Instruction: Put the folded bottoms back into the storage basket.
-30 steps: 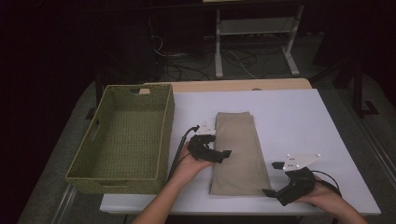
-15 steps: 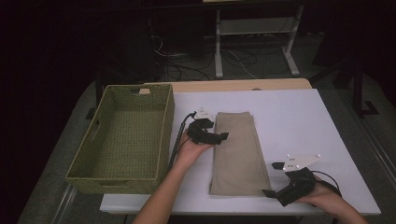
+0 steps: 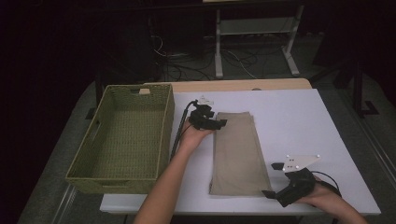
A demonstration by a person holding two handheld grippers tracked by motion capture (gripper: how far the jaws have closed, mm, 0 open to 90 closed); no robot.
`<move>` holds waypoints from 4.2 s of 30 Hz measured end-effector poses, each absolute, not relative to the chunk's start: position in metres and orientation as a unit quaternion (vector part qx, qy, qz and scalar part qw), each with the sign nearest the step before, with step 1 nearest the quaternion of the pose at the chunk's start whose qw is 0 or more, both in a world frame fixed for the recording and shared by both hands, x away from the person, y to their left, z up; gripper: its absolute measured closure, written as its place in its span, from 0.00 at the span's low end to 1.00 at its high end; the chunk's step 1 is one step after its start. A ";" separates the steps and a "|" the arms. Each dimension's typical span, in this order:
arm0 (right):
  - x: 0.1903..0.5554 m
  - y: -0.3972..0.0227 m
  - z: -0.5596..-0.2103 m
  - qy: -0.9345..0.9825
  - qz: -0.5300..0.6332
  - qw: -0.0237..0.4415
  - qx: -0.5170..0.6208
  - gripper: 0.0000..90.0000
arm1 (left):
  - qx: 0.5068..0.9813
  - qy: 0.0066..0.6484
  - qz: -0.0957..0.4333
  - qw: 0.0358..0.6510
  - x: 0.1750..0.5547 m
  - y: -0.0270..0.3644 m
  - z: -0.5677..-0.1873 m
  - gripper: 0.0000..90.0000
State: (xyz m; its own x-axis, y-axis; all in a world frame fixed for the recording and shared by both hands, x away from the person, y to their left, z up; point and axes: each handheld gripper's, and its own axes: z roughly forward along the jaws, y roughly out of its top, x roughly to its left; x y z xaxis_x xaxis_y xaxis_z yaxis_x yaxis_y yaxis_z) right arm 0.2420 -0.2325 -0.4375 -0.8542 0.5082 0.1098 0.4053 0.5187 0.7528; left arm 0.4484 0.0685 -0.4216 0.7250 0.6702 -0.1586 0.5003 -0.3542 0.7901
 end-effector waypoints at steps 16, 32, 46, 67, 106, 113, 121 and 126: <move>0.241 -0.233 -0.437 0.868 0.420 0.058 0.259 0.00 | 0.826 0.375 0.088 0.412 0.483 0.064 -0.438 0.42; 0.240 -0.232 -0.437 0.870 0.419 0.056 0.256 0.00 | 0.840 0.368 0.074 0.391 0.485 0.058 -0.453 0.44; 0.241 -0.232 -0.438 0.870 0.418 0.056 0.254 0.00 | 0.837 0.372 0.077 0.393 0.481 0.052 -0.454 0.60; 0.231 -0.237 -0.434 0.863 0.411 0.047 0.288 0.16 | 0.828 0.378 0.066 0.408 0.478 0.054 -0.455 0.84; 0.230 -0.224 -0.451 0.898 0.361 0.072 0.241 0.91 | 0.835 0.367 0.084 0.401 0.476 0.050 -0.454 0.85; 0.237 -0.223 -0.448 0.904 0.355 0.055 0.232 0.94 | 0.834 0.356 0.085 0.412 0.476 0.051 -0.453 0.86; 0.250 -0.224 -0.435 0.888 0.397 0.049 0.227 0.94 | 0.828 0.338 0.089 0.438 0.473 0.052 -0.445 0.86; 0.256 -0.223 -0.423 0.877 0.419 0.051 0.229 0.94 | 0.823 0.327 0.087 0.456 0.468 0.051 -0.434 0.87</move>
